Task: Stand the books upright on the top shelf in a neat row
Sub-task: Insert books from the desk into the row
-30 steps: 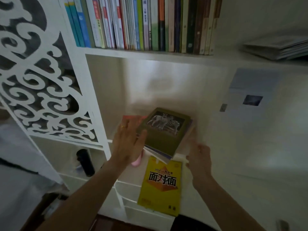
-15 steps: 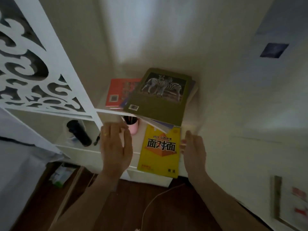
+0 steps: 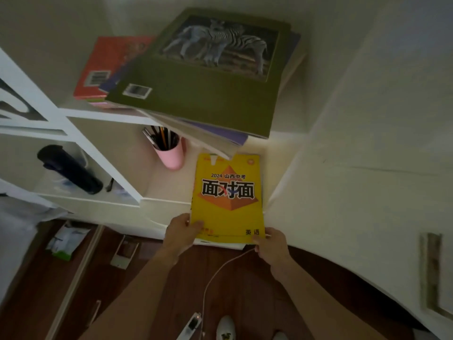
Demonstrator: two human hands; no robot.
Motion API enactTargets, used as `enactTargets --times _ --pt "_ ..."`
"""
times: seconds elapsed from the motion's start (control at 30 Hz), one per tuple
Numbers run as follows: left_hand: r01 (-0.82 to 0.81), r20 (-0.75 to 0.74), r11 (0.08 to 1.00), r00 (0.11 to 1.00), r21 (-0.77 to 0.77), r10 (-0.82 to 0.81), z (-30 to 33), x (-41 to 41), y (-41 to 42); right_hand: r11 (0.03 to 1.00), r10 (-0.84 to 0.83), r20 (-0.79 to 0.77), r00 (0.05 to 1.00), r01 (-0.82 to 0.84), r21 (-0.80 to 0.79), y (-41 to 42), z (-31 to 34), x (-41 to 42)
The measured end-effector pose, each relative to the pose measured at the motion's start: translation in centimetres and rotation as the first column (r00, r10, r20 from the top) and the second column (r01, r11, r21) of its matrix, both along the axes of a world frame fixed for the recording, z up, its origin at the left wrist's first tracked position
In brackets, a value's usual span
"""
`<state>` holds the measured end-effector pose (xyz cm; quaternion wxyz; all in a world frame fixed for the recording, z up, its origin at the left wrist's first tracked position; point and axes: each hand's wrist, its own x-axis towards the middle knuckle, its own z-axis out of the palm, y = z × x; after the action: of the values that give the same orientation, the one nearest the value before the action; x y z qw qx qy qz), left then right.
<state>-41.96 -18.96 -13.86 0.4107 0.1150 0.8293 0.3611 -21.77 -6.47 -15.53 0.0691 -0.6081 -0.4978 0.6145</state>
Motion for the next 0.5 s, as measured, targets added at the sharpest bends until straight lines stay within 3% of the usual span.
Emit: enactTargets --times 0.1,0.17,0.2,0.33,0.4,0.5 --pt "-0.083 0.223 0.992 0.973 0.098 0.059 1.5 1.5 -2.6 0.978 0.198 -0.092 0.976 -0.203 -0.052 -0.8 2.4 2.6" --pt "-0.142 0.333 0.972 0.94 0.187 0.073 3.0 3.4 -5.1 0.903 0.388 -0.175 0.905 -0.412 -0.125 -1.6 3.5 4.6" --pt "-0.162 0.353 0.963 0.932 0.215 0.078 3.6 4.3 -6.4 0.884 0.395 -0.229 0.89 -0.436 -0.17 -1.6 3.6 5.1" --pt "-0.19 0.473 0.956 0.879 0.221 0.065 5.6 9.1 -11.2 0.888 0.071 -0.404 0.912 -0.242 -0.39 -2.4 3.7 6.6" --pt "-0.179 0.558 0.953 0.83 0.243 0.014 6.2 11.5 -13.1 0.906 0.04 -0.461 0.886 -0.226 -0.357 -3.0 4.6 8.7" --pt "-0.066 0.568 0.955 0.815 0.291 -0.116 5.5 15.4 -12.3 0.951 0.045 -0.49 0.871 -0.188 -0.245 -3.1 5.6 13.6"
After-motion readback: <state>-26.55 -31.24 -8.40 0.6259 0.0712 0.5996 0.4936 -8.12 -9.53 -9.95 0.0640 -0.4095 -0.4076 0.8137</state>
